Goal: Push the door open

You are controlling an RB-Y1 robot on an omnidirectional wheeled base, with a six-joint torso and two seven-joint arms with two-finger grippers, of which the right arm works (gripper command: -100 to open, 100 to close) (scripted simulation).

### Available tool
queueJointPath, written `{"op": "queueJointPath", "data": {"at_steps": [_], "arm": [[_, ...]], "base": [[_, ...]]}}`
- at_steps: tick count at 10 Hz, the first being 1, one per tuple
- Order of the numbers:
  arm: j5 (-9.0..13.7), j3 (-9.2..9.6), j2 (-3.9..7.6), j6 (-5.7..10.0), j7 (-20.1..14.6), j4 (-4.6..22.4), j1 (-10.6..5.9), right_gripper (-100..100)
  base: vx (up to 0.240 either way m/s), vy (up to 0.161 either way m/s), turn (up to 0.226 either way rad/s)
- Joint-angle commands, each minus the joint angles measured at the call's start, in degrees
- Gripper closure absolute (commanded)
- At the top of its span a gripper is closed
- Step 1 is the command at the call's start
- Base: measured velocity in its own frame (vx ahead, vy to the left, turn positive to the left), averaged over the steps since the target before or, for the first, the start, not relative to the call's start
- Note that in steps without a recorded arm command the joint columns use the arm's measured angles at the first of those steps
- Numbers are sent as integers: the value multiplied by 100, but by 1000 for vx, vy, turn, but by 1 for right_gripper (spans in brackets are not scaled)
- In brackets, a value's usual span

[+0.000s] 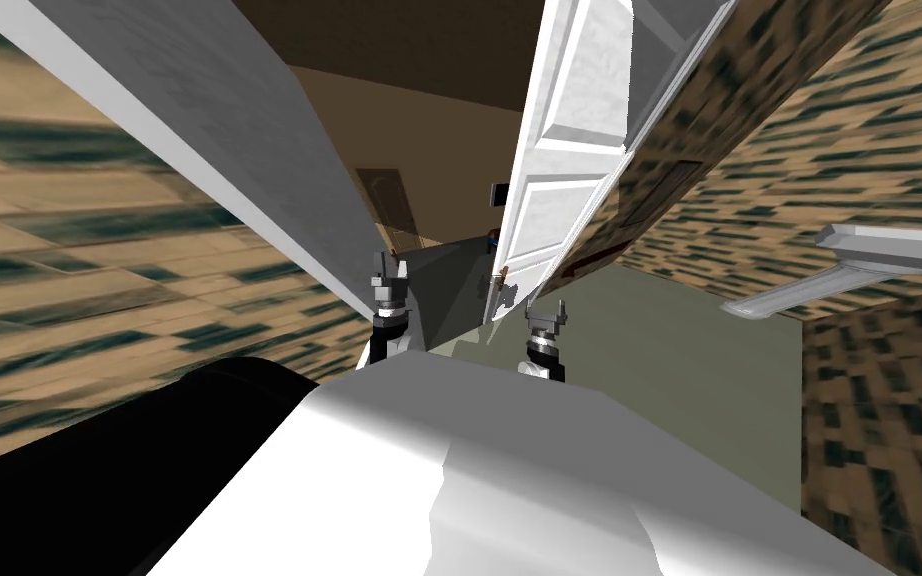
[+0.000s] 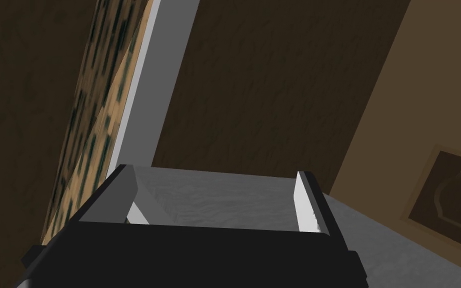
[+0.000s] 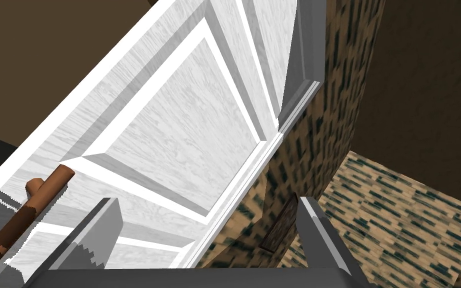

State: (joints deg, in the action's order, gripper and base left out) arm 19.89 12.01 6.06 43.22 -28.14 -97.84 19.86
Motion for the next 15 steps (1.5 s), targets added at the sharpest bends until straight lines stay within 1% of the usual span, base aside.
{"op": "queueJointPath", "data": {"at_steps": [1,2,6,7,10,11,12,13,15], "arm": [[68,60,6,49,-117,177,-44,-100],[149,137,6,93,-244,367,-87,-100],[310,291,-7,182,-496,747,-173,-100],[391,368,-15,226,-623,936,-216,-100],[511,482,-31,292,-811,1219,-280,-100],[590,557,-48,335,-933,1403,-322,-100],[629,594,-56,357,-995,1495,-343,-100],[707,669,-73,400,-1117,1679,-385,-100],[785,743,-92,443,-1239,1862,-426,-100]], "base": [[60,-82,165],[91,-108,233],[68,-106,166],[77,-124,306],[63,-113,165],[63,-125,207],[66,-139,227],[62,-141,268],[42,-129,168]]}}
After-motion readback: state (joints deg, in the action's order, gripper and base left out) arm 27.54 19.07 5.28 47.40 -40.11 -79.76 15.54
